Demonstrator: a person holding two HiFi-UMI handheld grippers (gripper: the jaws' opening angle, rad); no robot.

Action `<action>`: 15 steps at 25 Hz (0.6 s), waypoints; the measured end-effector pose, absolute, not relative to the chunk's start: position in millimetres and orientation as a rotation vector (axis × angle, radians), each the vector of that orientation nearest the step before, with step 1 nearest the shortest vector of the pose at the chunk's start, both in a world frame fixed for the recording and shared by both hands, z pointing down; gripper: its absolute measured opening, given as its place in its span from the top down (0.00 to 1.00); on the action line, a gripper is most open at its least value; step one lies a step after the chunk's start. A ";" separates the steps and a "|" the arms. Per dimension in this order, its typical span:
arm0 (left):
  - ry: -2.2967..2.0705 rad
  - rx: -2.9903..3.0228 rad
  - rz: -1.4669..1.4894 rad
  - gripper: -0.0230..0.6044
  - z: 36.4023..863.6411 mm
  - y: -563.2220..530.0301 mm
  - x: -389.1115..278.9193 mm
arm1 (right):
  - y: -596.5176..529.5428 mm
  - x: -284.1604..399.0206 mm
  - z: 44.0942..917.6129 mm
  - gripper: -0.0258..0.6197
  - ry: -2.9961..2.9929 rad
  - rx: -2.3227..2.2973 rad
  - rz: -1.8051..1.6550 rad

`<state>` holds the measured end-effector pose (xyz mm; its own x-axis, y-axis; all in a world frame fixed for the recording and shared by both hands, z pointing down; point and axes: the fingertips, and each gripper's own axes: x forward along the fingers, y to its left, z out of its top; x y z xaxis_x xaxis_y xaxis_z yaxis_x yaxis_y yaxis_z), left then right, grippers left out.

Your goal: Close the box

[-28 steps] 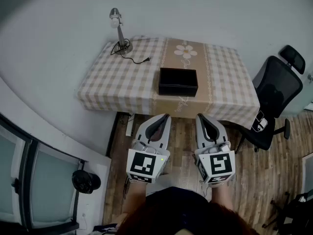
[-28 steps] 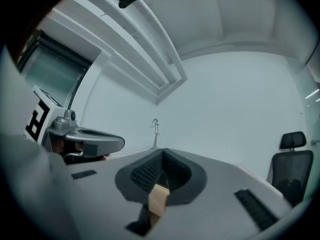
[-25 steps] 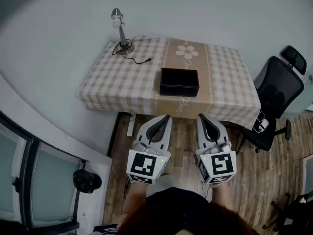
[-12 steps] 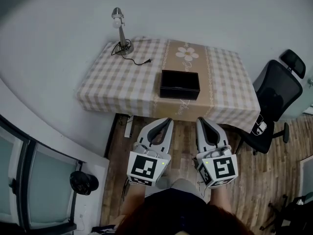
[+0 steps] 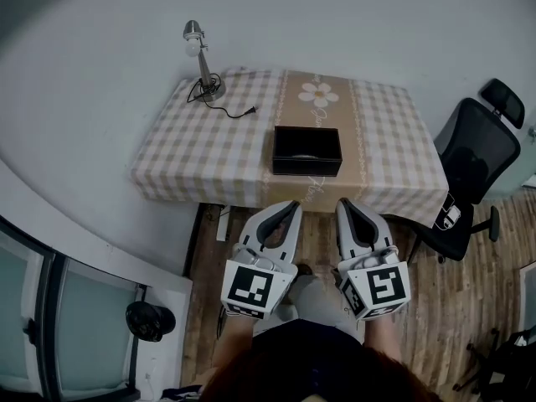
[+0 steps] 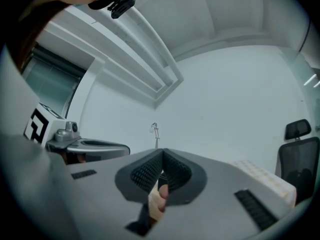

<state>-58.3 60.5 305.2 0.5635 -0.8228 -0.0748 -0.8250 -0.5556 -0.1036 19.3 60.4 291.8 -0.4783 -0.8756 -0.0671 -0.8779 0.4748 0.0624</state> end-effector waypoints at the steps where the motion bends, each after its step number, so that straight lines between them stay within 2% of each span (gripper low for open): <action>1: 1.413 -2.664 0.027 0.92 305.1 57.1 -57.8 | 57.3 19.7 291.2 0.93 2.675 -1.588 0.134; 15: 1.417 -2.691 0.002 0.92 307.7 10.7 -46.2 | 17.9 23.0 293.0 0.93 2.685 -1.542 0.107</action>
<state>-46.2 10.7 307.7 0.5668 -0.8225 -0.0478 -0.8226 -0.5617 -0.0881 23.0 17.9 293.0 -0.5038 -0.8609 -0.0716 -0.8638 0.5023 0.0384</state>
